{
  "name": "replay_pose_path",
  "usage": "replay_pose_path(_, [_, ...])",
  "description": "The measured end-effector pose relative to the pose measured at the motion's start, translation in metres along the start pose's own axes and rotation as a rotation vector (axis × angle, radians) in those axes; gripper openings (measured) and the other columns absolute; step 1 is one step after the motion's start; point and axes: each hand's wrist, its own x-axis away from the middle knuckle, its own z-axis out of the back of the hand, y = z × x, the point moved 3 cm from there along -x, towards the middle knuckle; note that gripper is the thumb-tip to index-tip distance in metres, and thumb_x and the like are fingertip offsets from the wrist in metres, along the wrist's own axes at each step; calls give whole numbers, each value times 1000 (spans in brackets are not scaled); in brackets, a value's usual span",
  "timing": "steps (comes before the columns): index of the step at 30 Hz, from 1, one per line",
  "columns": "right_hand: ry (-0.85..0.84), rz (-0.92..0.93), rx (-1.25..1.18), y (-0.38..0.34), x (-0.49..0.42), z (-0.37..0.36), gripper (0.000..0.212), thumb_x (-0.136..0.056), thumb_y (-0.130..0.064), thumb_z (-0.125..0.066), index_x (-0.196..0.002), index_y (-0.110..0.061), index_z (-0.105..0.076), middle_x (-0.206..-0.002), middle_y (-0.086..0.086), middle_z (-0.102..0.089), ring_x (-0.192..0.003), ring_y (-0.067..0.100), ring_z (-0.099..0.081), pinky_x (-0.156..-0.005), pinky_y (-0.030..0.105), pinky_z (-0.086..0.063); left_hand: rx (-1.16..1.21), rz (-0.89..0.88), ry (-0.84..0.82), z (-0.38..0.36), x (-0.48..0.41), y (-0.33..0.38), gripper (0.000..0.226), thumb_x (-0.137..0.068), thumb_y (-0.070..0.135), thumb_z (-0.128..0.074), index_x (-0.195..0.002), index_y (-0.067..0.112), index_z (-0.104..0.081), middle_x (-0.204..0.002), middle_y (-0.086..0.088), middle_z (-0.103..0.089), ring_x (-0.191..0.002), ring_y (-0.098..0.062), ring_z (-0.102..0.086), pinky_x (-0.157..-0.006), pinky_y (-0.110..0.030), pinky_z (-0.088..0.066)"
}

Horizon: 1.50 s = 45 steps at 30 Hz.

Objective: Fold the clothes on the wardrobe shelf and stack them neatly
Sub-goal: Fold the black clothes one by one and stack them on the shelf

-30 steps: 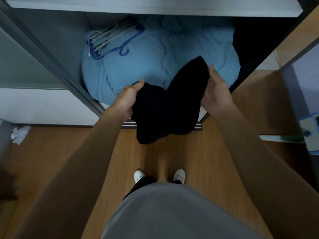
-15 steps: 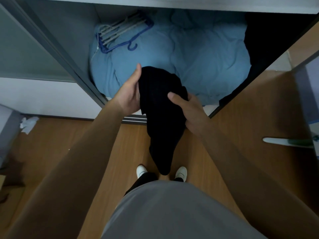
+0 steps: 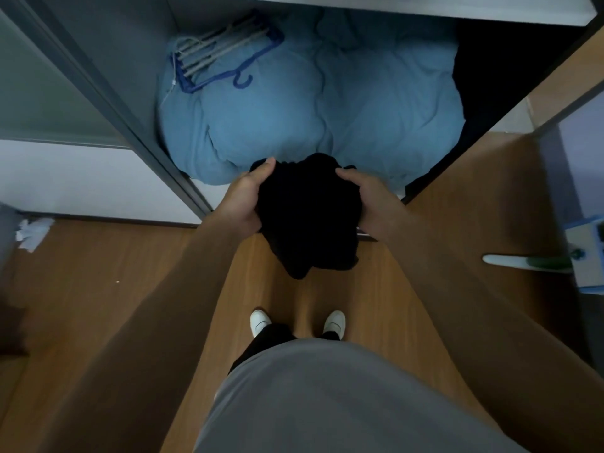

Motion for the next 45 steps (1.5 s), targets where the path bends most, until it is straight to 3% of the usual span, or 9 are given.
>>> replay_pose_path(4, [42, 33, -20, -21, 0, -2, 27, -97, -21, -62, -116, -3, -69, -108, 12, -75, -92, 21, -74, -75, 30, -60, 123, 47, -111, -3, 5, 3, 38, -97, 50, -54, -102, 23, -80, -113, 1, -75, -103, -15, -72, -73, -27, -60])
replay_pose_path(10, [114, 29, -111, -34, -3, -3, 31, -100, -20, -57, -123, -1, -67, -122, 15, -69, -108, 27, -69, -87, 37, -58, -137, -65, -144, -8, 2, 1, 38, -99, 35, -59, -133, 19, -59, -127, -1, -70, -117, -17, -66, -92, -29, -55])
replay_pose_path(14, [103, 118, -379, -36, -10, 15, 36, -100, -29, -52, -88, -9, -79, -95, 7, -77, -82, 21, -75, -74, 34, -60, 73, -53, -92, 0, -3, 8, 34, -97, 44, -58, -122, 23, -65, -122, 3, -72, -113, -14, -67, -83, -26, -58])
replay_pose_path(18, [17, 164, 39, -10, -13, 15, 38, -95, -43, -61, -122, -17, -67, -117, 0, -74, -108, 17, -70, -90, 33, -56, 94, -16, -62, 3, -7, 12, 44, -93, 50, -61, -122, 18, -66, -119, -1, -73, -109, -17, -70, -77, -27, -60])
replay_pose_path(28, [371, 307, 405, -14, -25, 51, 17, -101, -25, -58, -109, -14, -68, -113, 8, -72, -98, 17, -70, -87, 29, -58, -155, 45, 267, 51, -28, 1, 40, -81, 22, -82, -116, 10, -68, -107, -8, -76, -97, -24, -74, -82, -34, -60])
replay_pose_path(33, [321, 184, 472, -11, -25, 50, 47, -92, -31, -70, -134, -15, -58, -122, -1, -66, -110, 16, -63, -99, 30, -51, -98, 63, 309, 49, -30, -2, 37, -79, 25, -84, -109, 11, -67, -103, -7, -76, -95, -24, -74, -79, -36, -60])
replay_pose_path(36, [275, 170, 418, -8, -22, 49, 42, -85, -21, -77, -124, -26, -63, -115, -6, -67, -110, 15, -62, -94, 36, -54, -76, -14, 311, 49, -34, -1, 47, -83, 23, -80, -121, 7, -56, -102, -3, -72, -92, -21, -73, -69, -31, -59])
replay_pose_path(40, [131, 245, 419, -2, -22, 44, 58, -84, -9, -77, -136, -26, -58, -134, -1, -58, -118, 14, -60, -100, 31, -52, -64, -85, 235, 55, -37, 9, 73, -95, 12, -64, -154, 36, -28, -109, 11, -62, -88, -7, -72, -70, -24, -58])
replay_pose_path(45, [68, 243, 1042, -5, -22, 18, 64, -72, -38, -87, -129, -20, -65, -121, -5, -63, -109, 9, -61, -92, 20, -47, -409, -130, 305, 55, -37, 28, 36, -98, 1, -44, -93, 20, -74, -91, -5, -70, -82, -19, -67, -56, -15, -52])
